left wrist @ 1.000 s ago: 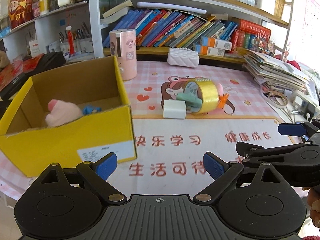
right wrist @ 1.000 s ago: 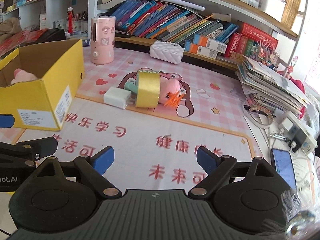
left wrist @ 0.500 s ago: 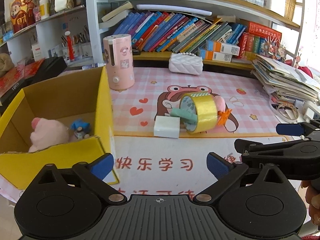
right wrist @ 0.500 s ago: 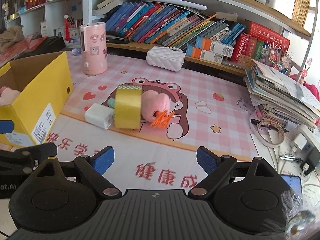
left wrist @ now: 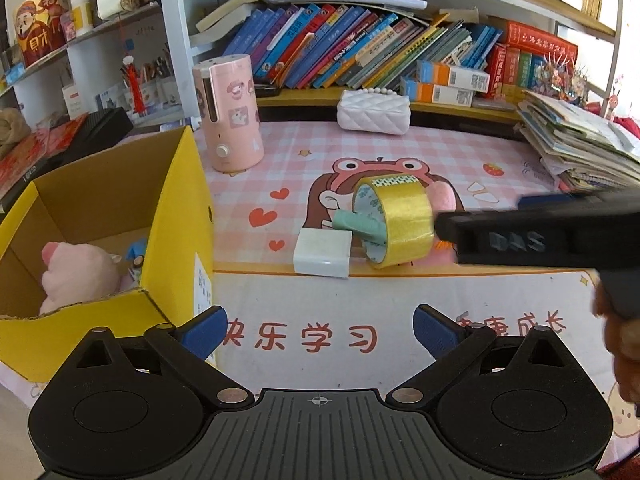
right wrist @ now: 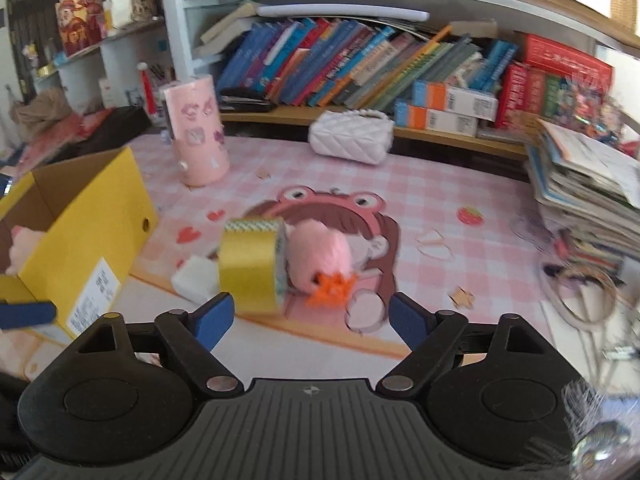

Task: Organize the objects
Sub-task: 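Close the right gripper on the yellow tape roll and lift it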

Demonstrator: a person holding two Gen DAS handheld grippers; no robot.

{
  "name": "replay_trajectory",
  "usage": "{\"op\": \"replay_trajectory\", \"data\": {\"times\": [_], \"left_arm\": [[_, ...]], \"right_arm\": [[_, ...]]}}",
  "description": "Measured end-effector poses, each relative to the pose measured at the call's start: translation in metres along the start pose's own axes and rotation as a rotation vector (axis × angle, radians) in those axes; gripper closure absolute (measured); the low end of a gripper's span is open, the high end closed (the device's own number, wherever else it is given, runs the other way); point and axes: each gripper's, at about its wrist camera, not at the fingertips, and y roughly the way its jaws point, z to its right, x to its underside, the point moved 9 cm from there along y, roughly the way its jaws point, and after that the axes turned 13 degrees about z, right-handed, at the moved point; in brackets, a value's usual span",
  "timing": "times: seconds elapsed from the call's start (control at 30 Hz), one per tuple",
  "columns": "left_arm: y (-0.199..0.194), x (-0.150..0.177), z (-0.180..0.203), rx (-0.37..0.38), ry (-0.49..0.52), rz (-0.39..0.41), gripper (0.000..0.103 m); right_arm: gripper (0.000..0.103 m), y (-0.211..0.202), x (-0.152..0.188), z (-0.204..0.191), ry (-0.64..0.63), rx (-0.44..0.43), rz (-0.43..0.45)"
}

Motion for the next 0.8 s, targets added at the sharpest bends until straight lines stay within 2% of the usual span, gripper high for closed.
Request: {"op": "replay_trajectory", "data": {"times": [0.2,0.43,0.5,0.63,0.8], "left_arm": [[-0.001,-0.001,0.0,-0.019,0.028,0.002,0.002],[-0.003,0.0,-0.008,-0.051,0.025,-0.002,0.002],[-0.003,0.0,-0.008,-0.054,0.025,-0.002,0.002],[-0.003,-0.001,-0.006,-0.047,0.03,0.004,0.002],[-0.001,-0.004,0.0,-0.025,0.041,0.013,0.002]], "right_arm": [[0.025,0.036,-0.007,-0.023,-0.063,-0.067,-0.037],[0.031,0.069,0.0,-0.04,-0.123,-0.07,-0.096],[0.037,0.075,0.003,-0.04,-0.14,-0.063,-0.107],[0.063,0.077,0.007,-0.036,-0.12,-0.082,-0.129],[0.064,0.058,-0.005,-0.026,-0.033,-0.125,-0.1]]}}
